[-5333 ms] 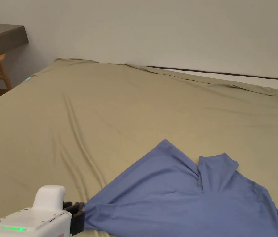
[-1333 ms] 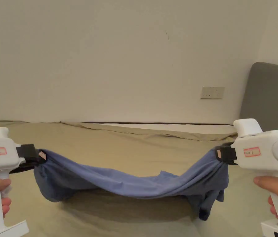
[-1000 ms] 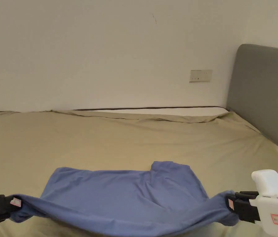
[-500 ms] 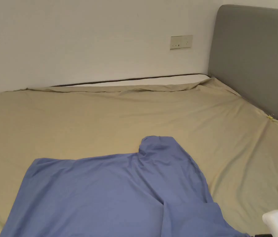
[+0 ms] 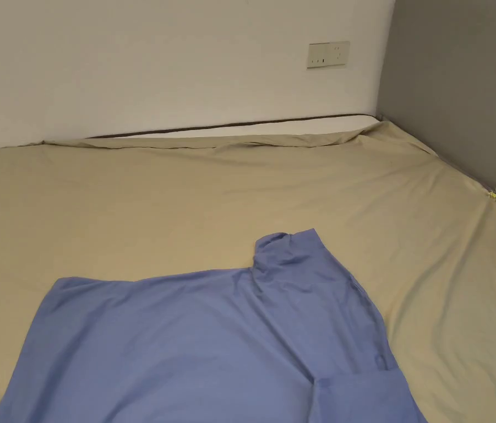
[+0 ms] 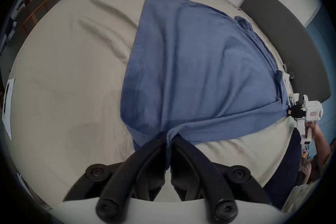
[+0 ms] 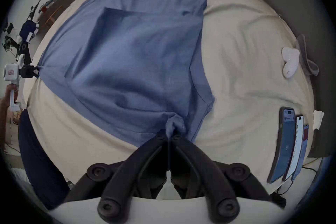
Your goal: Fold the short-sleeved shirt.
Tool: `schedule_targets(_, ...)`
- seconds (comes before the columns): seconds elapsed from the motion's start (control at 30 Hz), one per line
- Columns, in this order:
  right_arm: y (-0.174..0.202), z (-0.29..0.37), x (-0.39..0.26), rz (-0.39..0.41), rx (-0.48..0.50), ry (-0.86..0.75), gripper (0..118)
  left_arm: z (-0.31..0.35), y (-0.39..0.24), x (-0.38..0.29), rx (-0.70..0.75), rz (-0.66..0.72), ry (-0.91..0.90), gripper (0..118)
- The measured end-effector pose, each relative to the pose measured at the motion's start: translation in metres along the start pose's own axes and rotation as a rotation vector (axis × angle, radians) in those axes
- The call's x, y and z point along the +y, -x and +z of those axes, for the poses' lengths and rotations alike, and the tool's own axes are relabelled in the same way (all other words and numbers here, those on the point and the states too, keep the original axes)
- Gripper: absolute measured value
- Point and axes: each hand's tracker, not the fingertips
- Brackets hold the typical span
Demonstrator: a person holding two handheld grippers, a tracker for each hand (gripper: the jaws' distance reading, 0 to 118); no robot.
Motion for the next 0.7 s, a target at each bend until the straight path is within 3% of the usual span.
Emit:
schedule_targets(0.07,-0.002,0.001,0.003,0.000,0.007,0.012,3,-0.001,-0.003,0.000,0.016,-0.007,0.002,1)
schedule_targets(0.17,-0.007,0.003,0.006,-0.031,0.030,0.032,8,-0.001,-0.005,-0.003,0.025,0.064,-0.067,20)
schedule_targets(0.2,-0.009,0.007,0.009,-0.059,0.028,0.041,16,-0.002,0.000,-0.002,-0.003,0.128,-0.049,36)
schedule_targets(0.23,-0.010,0.015,0.014,-0.092,0.042,0.064,31,0.005,0.002,0.005,-0.045,0.189,-0.019,55)
schedule_targets(0.27,-0.012,0.030,0.018,-0.108,0.048,0.057,68,0.016,0.000,0.012,-0.069,0.248,0.038,76)
schedule_targets(0.3,-0.012,0.049,0.019,-0.108,0.068,0.016,115,0.034,-0.004,0.014,-0.113,0.282,0.015,84)
schedule_targets(0.33,-0.010,0.074,0.020,-0.111,0.091,-0.080,118,0.058,-0.017,0.011,-0.188,0.282,-0.096,84)
schedule_targets(0.37,-0.008,0.102,0.022,-0.112,0.084,-0.199,118,0.081,-0.025,0.011,-0.212,0.262,-0.195,84)
schedule_targets(0.47,0.010,0.176,0.014,-0.161,0.131,-0.427,118,0.146,-0.051,-0.010,-0.260,0.231,-0.420,101)
schedule_targets(0.53,0.027,0.207,-0.001,-0.183,0.201,-0.594,111,0.167,-0.065,-0.035,-0.300,0.289,-0.488,101)
schedule_targets(0.57,0.040,0.213,-0.008,-0.186,0.212,-0.645,100,0.171,-0.071,-0.044,-0.265,0.299,-0.463,101)
schedule_targets(0.6,0.051,0.218,-0.016,-0.173,0.222,-0.699,63,0.171,-0.079,-0.054,-0.169,0.317,-0.428,99)
schedule_targets(0.63,0.063,0.218,-0.023,-0.168,0.209,-0.736,22,0.165,-0.087,-0.067,-0.099,0.293,-0.438,85)
schedule_targets(0.67,0.074,0.213,-0.027,-0.167,0.166,-0.747,5,0.162,-0.093,-0.079,-0.056,0.247,-0.480,44)
schedule_targets(0.7,0.088,0.205,-0.030,-0.176,0.126,-0.748,5,0.158,-0.097,-0.090,-0.039,0.193,-0.515,0)
